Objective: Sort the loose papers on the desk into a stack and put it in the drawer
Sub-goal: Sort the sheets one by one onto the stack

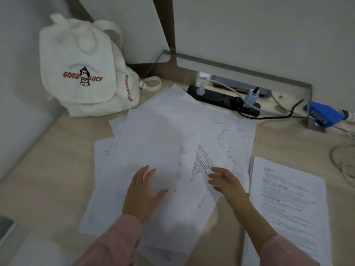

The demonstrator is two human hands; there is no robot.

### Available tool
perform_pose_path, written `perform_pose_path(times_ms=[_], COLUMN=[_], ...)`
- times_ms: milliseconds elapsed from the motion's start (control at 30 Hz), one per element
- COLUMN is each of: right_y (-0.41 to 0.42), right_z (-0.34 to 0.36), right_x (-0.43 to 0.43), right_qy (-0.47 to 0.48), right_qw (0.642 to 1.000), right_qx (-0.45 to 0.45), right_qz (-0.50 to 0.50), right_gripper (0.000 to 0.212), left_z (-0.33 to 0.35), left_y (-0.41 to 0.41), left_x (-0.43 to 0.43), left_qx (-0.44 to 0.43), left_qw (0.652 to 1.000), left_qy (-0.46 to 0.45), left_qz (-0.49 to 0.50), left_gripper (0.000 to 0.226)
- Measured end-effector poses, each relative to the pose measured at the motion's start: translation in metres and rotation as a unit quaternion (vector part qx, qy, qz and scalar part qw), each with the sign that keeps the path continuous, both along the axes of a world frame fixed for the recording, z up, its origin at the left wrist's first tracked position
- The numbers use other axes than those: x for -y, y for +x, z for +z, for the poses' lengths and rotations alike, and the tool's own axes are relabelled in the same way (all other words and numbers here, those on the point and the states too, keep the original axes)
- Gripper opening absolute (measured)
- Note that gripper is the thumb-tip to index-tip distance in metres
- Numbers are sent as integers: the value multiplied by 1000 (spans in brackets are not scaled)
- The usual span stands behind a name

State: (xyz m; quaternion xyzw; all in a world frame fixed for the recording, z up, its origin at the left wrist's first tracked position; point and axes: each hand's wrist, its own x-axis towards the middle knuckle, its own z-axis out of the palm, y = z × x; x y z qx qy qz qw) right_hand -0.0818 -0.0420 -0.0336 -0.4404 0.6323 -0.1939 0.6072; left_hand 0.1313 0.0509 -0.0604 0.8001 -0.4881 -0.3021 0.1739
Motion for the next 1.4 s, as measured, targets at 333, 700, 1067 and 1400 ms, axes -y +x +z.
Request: perform_pose_path(times_ms=[333, 700, 1067, 1400], right_y=[63, 71, 49, 13], right_z=[-19, -29, -32, -19], right_x=[12, -2, -5, -12], right_qy=[121, 84, 78, 89], right_qw=[991, 996, 994, 993], right_qx=[29, 9, -34, -42], right_qz=[-49, -15, -69, -64], right_gripper=[42, 8, 16, 17], left_z=[-30, -35, 41, 63], left_y=[32, 33, 48, 58], left_x=[-15, 4, 12, 26], left_qx=[140, 219, -315, -585], left_qw=[978, 945, 931, 765], left_qy=[109, 111, -18, -97], left_qz=[-110, -217, 184, 252], left_gripper=[112, 95, 25, 27])
